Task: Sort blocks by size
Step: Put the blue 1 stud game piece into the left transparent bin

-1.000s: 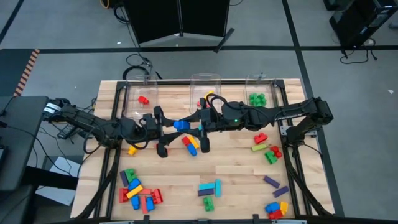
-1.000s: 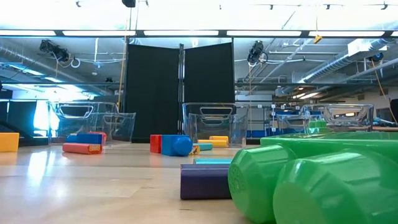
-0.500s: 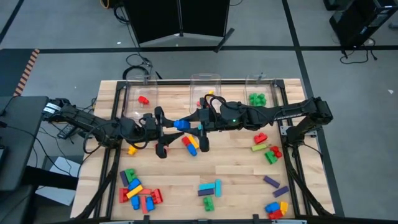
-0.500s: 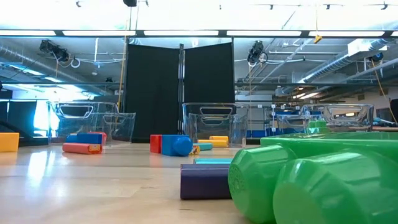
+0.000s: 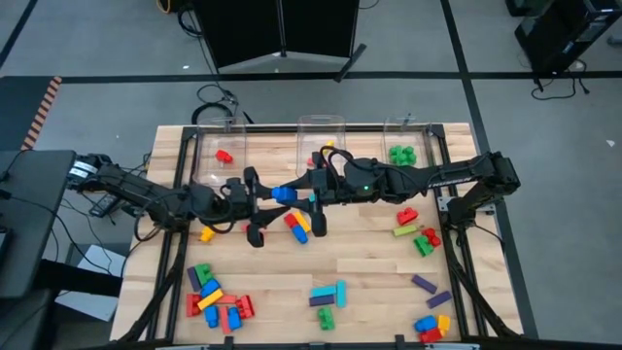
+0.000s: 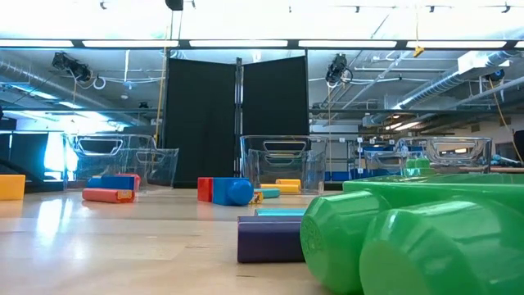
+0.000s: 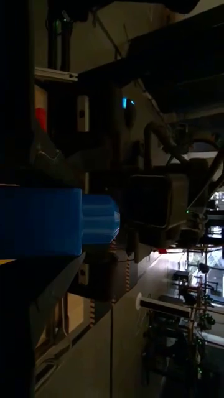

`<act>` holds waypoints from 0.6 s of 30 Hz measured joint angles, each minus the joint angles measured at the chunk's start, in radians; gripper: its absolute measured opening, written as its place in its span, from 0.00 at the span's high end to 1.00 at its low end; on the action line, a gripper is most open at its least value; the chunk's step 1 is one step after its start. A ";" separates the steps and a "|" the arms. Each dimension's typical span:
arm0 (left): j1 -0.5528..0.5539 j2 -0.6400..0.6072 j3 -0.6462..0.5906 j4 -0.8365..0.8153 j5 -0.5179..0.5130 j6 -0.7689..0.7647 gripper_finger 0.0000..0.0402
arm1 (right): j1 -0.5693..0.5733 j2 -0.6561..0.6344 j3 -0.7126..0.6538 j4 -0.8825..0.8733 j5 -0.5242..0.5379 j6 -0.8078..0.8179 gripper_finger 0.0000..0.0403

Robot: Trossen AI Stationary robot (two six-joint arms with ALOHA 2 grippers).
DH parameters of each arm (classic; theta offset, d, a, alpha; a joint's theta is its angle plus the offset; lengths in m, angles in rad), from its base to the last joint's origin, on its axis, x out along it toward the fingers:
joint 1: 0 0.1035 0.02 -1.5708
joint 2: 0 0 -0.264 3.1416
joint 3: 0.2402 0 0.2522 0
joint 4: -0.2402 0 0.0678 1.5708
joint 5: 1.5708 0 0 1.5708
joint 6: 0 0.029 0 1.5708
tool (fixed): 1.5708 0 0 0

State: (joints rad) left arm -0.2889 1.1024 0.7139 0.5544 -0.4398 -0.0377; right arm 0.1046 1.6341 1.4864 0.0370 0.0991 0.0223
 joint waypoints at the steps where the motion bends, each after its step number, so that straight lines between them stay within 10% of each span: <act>1: 0.001 0.001 0.000 0.004 0.000 0.000 0.53 | 0.000 0.000 0.000 0.000 -0.003 0.000 0.61; 18: 0.008 0.004 0.000 0.020 -0.010 -0.004 0.68 | 0.000 0.000 0.000 -0.003 -0.005 -0.004 0.61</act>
State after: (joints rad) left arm -0.2806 1.1065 0.7139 0.5748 -0.4493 -0.0418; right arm 0.1045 1.6337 1.4864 0.0337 0.0944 0.0181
